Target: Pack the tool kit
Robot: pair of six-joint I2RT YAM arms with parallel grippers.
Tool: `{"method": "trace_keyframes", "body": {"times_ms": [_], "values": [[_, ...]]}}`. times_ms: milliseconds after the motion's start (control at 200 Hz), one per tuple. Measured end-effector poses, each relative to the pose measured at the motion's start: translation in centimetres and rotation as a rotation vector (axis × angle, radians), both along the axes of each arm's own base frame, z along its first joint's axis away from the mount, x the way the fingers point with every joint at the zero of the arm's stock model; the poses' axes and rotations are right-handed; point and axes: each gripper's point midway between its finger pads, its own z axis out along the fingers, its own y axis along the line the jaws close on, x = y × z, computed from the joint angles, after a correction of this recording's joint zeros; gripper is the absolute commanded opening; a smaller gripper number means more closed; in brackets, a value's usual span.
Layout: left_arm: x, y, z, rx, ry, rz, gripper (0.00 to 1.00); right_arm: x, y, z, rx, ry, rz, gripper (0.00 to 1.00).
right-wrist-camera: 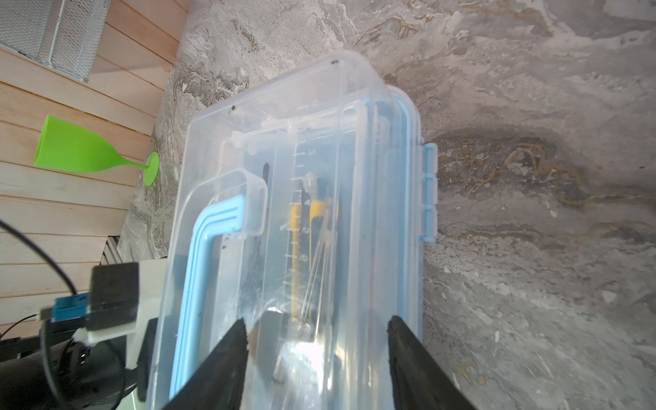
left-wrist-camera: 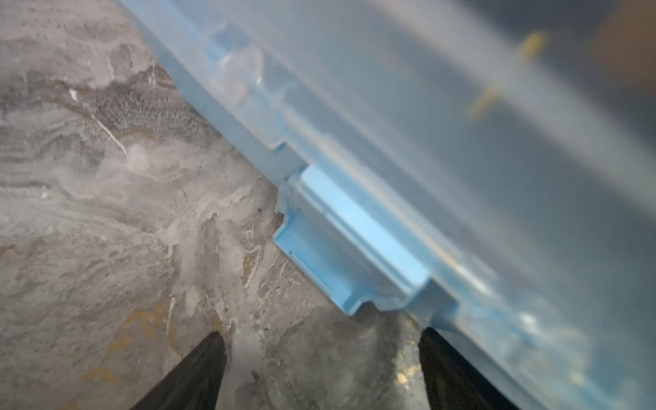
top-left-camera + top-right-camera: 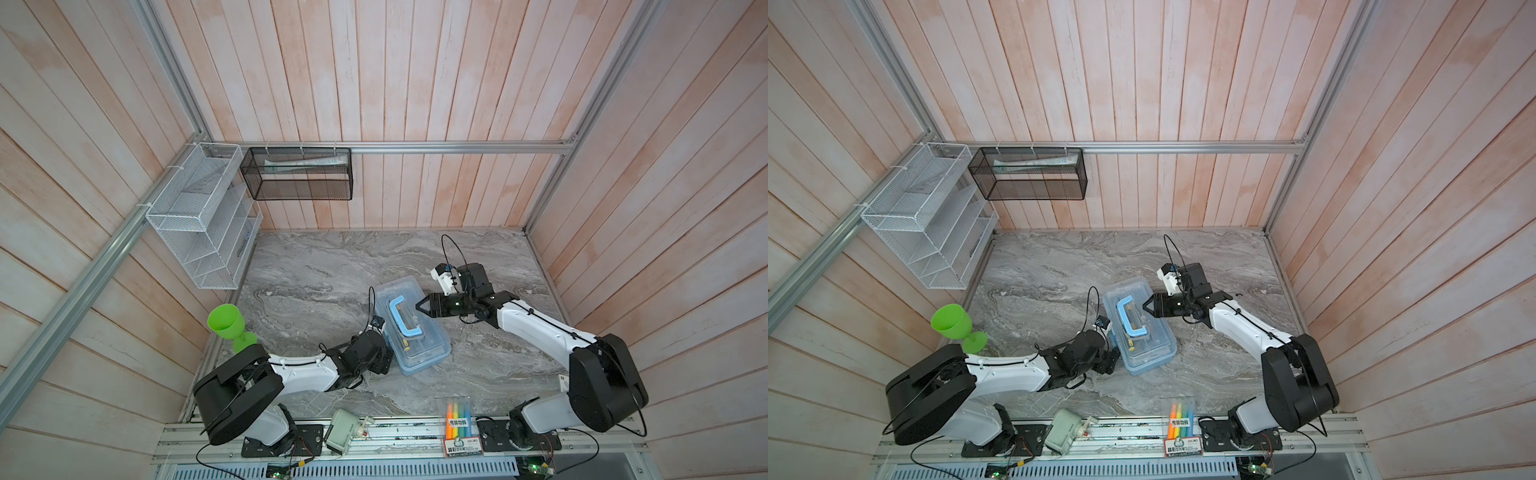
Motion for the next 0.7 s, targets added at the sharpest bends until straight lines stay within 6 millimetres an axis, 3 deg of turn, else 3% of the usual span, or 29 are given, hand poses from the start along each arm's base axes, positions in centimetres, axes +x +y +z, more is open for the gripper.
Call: {"method": "trace_keyframes", "body": {"times_ms": [175,425,695], "values": [[1.7,0.0,-0.2,0.029,-0.02,0.08,0.88,0.2,-0.5,0.0,0.003,-0.008,-0.019,0.6],[1.8,0.7,0.1,0.025,-0.022,0.134,0.88,-0.3,-0.8,0.0,0.014,-0.007,-0.033,0.6],[1.9,2.0,2.4,-0.007,-0.063,0.194,0.89,-1.1,-1.0,0.0,0.021,0.003,-0.037,0.6]]}}
